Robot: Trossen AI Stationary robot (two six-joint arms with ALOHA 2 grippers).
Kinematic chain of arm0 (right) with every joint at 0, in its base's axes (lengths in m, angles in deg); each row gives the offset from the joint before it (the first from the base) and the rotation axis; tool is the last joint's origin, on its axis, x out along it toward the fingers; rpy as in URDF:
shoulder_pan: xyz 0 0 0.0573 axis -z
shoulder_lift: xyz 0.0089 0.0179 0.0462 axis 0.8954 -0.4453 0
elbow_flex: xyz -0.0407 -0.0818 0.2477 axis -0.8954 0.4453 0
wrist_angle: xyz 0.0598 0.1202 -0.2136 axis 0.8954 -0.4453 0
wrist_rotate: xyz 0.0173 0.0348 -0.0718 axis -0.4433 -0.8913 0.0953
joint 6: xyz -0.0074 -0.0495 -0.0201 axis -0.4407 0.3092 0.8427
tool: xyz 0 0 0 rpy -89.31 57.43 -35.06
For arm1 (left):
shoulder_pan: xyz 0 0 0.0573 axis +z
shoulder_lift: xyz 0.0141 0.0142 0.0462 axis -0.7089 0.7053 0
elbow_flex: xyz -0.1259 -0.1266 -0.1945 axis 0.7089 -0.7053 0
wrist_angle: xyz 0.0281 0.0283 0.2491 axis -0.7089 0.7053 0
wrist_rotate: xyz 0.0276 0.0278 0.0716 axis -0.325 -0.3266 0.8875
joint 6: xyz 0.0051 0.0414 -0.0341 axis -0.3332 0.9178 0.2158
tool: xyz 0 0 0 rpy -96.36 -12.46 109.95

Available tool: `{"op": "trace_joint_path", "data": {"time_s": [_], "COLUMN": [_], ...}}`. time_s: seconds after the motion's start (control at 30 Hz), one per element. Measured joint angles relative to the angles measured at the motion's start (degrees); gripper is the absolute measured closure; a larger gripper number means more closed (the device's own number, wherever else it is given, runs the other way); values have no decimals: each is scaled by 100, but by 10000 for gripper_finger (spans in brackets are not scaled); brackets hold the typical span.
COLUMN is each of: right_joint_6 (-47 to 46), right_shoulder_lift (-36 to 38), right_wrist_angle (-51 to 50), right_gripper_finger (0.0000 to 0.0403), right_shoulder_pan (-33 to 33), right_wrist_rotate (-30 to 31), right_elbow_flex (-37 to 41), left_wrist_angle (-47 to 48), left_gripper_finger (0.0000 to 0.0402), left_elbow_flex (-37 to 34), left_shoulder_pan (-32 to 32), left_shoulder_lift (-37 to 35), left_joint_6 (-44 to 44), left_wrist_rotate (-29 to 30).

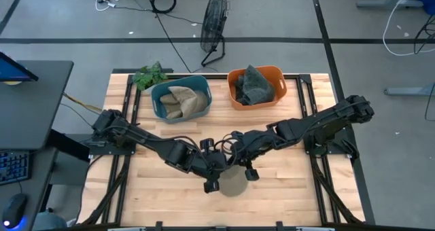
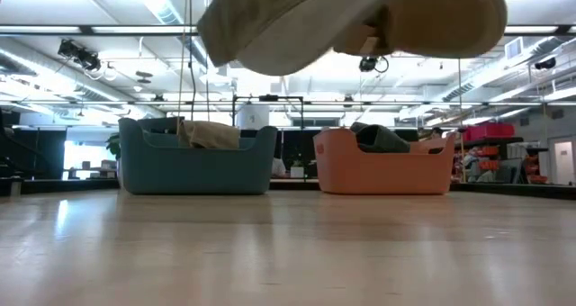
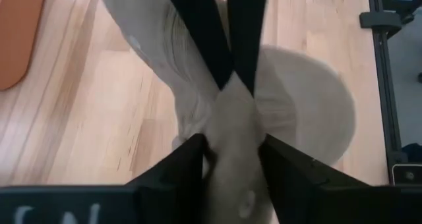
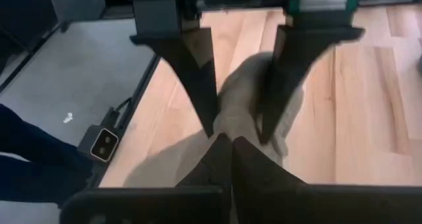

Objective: Pick & Place hat
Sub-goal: Put the brown cap into the green bin

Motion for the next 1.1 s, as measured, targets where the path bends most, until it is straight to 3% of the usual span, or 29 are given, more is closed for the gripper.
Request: {"op": "trace_joint_path", "data": {"time_s": [0.33,0.57,0.8,1.1], "right_joint_6": [-285,-587,-968,-1195], "right_shoulder_lift": [20,28,528,1710], "right_wrist_angle": [-280,-450,-500,-579], "right_gripper_finger": [391,316,246,232], "right_shoulder_pan": [13,24,24,22], "right_wrist_rotate": [131,252,441,1359], "right_elbow_flex": [-4,-4,-4,-9], "left_wrist_angle": [51,62,752,2876], "left_gripper_finger": [388,394,394,393], "left_elbow_flex": [0,-2,-4,-4], "left_shoulder_pan": [-6,-13,-33,13], "left_shoulder_lift": [0,0,-118,-1169], "left_joint_6": [-52,-345,-1529,-3655], "left_wrist_rotate": [8,-55,-45,1262]}}
